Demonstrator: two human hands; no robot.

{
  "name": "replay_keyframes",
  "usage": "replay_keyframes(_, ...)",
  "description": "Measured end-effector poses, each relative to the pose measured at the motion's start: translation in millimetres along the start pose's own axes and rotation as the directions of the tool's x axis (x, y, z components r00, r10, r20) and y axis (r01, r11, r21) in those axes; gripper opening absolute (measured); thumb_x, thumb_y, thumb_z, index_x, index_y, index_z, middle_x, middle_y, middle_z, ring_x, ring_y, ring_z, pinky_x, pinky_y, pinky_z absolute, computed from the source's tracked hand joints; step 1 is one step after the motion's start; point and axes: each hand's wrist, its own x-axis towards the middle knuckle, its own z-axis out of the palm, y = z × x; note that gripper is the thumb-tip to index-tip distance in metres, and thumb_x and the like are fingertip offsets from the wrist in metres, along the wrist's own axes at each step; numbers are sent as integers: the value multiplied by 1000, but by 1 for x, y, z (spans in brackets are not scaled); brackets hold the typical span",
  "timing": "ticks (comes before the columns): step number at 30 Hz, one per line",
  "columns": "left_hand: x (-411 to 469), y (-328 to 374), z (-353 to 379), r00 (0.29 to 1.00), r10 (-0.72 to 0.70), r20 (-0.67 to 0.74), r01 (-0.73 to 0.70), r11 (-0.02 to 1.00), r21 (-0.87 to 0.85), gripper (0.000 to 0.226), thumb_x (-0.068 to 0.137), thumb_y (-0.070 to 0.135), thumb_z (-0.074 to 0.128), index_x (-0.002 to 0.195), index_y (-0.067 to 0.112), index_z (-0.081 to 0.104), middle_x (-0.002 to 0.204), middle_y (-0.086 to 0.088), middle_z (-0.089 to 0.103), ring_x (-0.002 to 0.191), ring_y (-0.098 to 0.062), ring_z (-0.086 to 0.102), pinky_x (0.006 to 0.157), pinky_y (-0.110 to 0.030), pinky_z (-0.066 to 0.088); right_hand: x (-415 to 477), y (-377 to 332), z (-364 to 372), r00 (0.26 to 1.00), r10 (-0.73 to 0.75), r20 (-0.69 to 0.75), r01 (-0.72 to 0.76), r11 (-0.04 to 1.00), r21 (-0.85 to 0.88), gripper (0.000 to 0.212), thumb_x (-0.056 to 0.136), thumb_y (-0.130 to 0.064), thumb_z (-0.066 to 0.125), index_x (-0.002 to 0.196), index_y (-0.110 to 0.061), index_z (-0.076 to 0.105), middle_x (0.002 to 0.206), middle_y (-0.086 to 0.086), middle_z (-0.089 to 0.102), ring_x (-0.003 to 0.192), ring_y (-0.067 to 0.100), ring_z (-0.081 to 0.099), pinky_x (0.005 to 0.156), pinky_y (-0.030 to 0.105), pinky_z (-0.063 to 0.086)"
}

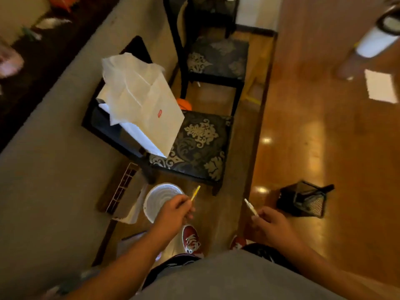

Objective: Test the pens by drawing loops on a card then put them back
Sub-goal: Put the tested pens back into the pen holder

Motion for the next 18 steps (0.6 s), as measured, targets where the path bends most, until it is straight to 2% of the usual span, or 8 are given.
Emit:
replay_keyframes(3, 24, 30, 22, 990, 22, 143, -34, 996, 79, 16, 99, 15, 50, 95, 15, 66, 78, 0, 70, 68, -12, 64, 58, -23, 47, -15, 15, -10, 993, 24, -114, -18, 998, 53, 12, 94, -17, 60, 84, -17, 67, 69, -4, 70, 59, 6, 65, 52, 15, 48)
replay_keyframes(7, 39, 69, 63, 935, 109, 338, -174, 970, 169, 17, 99, 16, 50, 95, 19, 66, 79, 2, 71, 68, -6, 65, 58, -16, 50, -36, 25, -23, 964, 58, -260, -16, 987, 163, 18, 95, -17, 60, 78, -20, 66, 64, -6, 67, 55, 4, 60, 57, 26, 47)
replay_keyframes(10, 43, 94, 97, 873, 173, 457, -296, 931, 213, 14, 99, 18, 51, 96, 23, 64, 82, 10, 72, 76, -6, 67, 66, -17, 53, -53, 23, -31, 942, 74, -327, 10, 969, 247, 17, 95, -19, 59, 81, -21, 67, 67, -6, 68, 59, 4, 63, 56, 20, 48)
replay_keyframes(13, 41, 119, 130, 790, 248, 561, -417, 887, 196, 12, 99, 17, 52, 104, 23, 61, 88, 9, 73, 85, -7, 69, 78, -22, 55, -68, 12, -47, 919, 31, -394, 102, 945, 311, 14, 96, -14, 58, 85, -17, 68, 72, -2, 71, 64, 9, 66, 62, 24, 51)
replay_keyframes(16, 36, 143, 161, 717, 306, 627, -504, 849, 162, 16, 99, 16, 52, 111, 24, 58, 92, 13, 73, 86, -5, 69, 76, -23, 55, -79, -5, -70, 883, -36, -468, 216, 916, 337, 9, 95, -9, 58, 94, -13, 66, 76, 2, 74, 66, 11, 68, 62, 21, 53)
replay_keyframes(18, 33, 155, 178, 685, 319, 655, -513, 849, 123, 14, 99, 15, 51, 108, 25, 56, 94, 12, 72, 87, -6, 69, 75, -20, 55, -83, -14, -84, 866, -61, -496, 274, 889, 368, 10, 95, -6, 56, 99, -12, 64, 80, 5, 75, 70, 15, 70, 64, 18, 55)
